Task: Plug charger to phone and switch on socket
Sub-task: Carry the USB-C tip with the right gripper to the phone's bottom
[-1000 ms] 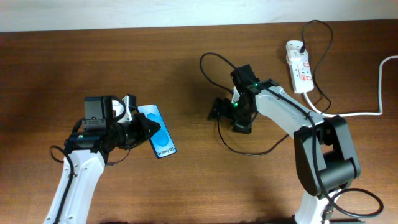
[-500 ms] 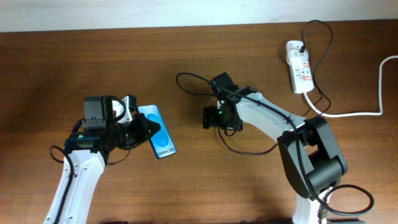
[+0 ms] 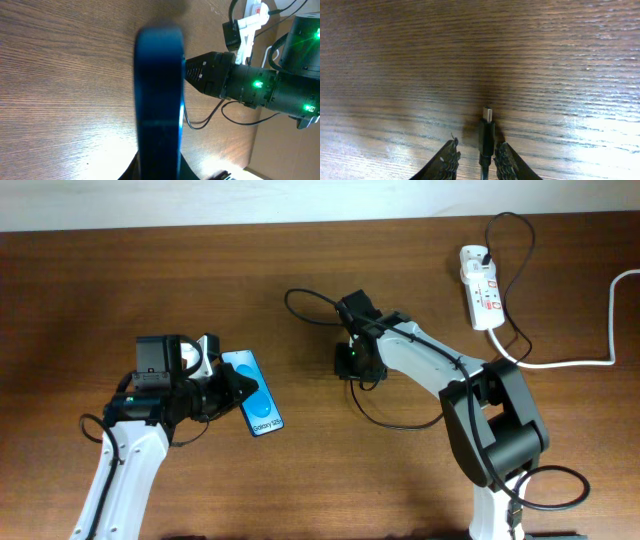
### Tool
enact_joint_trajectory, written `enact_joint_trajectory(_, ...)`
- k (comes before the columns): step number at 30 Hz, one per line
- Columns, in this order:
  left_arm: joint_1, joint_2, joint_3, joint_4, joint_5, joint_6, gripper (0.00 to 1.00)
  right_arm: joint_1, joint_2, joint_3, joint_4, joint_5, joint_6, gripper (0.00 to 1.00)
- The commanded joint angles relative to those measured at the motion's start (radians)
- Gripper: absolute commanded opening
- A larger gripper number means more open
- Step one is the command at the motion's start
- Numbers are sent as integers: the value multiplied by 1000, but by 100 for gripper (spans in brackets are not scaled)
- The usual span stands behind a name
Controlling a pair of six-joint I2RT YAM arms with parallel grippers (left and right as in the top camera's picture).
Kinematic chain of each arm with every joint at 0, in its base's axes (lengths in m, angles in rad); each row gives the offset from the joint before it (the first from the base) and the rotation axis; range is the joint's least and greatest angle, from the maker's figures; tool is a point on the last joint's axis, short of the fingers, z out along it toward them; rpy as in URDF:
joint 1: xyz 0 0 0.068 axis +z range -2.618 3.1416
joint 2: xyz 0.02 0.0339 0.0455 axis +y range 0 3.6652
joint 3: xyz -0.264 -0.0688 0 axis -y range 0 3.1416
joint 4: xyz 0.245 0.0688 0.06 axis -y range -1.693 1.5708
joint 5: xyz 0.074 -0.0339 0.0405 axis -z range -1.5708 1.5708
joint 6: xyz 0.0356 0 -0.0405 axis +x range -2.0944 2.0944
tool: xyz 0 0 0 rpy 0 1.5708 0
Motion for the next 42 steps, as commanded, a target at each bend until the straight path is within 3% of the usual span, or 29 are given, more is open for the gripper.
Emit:
enact_joint_trajectory(1, 3, -10, 12, -1, 15, 17, 0, 1, 135, -67, -20, 16, 2, 17)
enact_joint_trajectory(4, 3, -10, 12, -7, 15, 17, 0, 1, 136, -66, -27, 16, 2, 4)
enact_joint_trajectory(9, 3, -10, 12, -22, 16, 17, 0, -6, 125, -57, -65, 11, -10, 4)
enact_joint_trajectory(13, 3, -10, 12, -23, 17, 17, 0, -39, 48, -9, -192, -20, -117, 4)
enact_joint_trajectory(22, 3, -10, 12, -12, 73, 17, 0, -156, -358, -3, -452, -309, -328, 4)
enact_joint_trajectory(28, 3, -10, 12, 5, 122, 19, 0, -190, -602, -3, -614, -399, -417, 4)
enact_joint_trajectory(32, 3, -10, 12, 53, 188, 21, 0, -190, -735, -9, -699, -631, -534, 4)
enact_joint_trajectory(37, 3, -10, 12, 275, 367, 21, 0, -190, -857, -114, -674, -905, -631, 4)
enact_joint_trajectory(42, 3, -10, 12, 440, 432, -61, 0, -190, -864, -283, -467, -1078, -631, 4)
